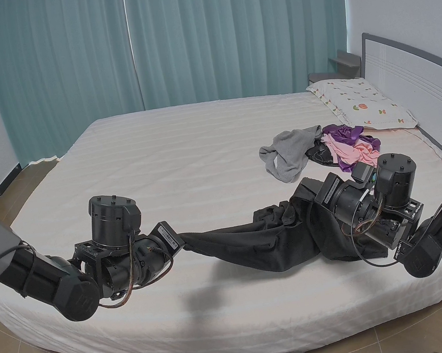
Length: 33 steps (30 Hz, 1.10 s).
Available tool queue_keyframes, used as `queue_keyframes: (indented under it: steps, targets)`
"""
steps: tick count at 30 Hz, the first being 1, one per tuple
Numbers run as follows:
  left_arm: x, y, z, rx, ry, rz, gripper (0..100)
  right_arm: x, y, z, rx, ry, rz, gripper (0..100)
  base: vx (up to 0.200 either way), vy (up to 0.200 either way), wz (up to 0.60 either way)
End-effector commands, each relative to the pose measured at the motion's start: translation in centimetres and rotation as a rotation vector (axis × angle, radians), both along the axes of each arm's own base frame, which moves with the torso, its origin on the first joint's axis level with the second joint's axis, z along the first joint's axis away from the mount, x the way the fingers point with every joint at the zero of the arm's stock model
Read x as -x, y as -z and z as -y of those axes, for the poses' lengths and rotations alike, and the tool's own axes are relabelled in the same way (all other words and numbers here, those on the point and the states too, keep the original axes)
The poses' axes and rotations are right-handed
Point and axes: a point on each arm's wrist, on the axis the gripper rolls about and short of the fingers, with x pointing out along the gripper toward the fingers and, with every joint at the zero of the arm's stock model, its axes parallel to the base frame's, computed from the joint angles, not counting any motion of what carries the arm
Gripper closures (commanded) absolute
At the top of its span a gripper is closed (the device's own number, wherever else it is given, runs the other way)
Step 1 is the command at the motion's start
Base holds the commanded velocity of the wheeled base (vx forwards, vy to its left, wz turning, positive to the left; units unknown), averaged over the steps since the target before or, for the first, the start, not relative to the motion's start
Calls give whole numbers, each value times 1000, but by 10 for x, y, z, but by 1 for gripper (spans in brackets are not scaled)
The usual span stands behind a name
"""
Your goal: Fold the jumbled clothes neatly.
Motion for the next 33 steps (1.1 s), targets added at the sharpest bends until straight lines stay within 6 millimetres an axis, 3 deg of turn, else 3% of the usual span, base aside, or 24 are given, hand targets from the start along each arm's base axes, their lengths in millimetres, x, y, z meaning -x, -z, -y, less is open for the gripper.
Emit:
queue_keyframes:
  steps: [1, 18, 22, 25, 33]
  targets:
    - [0, -1, 0, 2, -1, 2, 100, 0, 1, 0, 0, 0, -2, 100, 0, 200, 0]
    - [8, -12, -9, 16, -16, 25, 100, 2, -5, 1, -6, -1, 15, 100, 0, 200, 0]
    - [19, -19, -14, 18, -15, 40, 100, 7, -9, 14, -6, 34, 14, 100, 0, 0, 0]
    - [30, -26, -20, 25, -13, 56, 100, 22, -15, 21, -6, 22, 14, 100, 0, 0, 0]
    - [39, -17, -21, 4, -10, 25, 100, 40, -11, 35, 12, 43, -19, 100, 0, 0, 0]
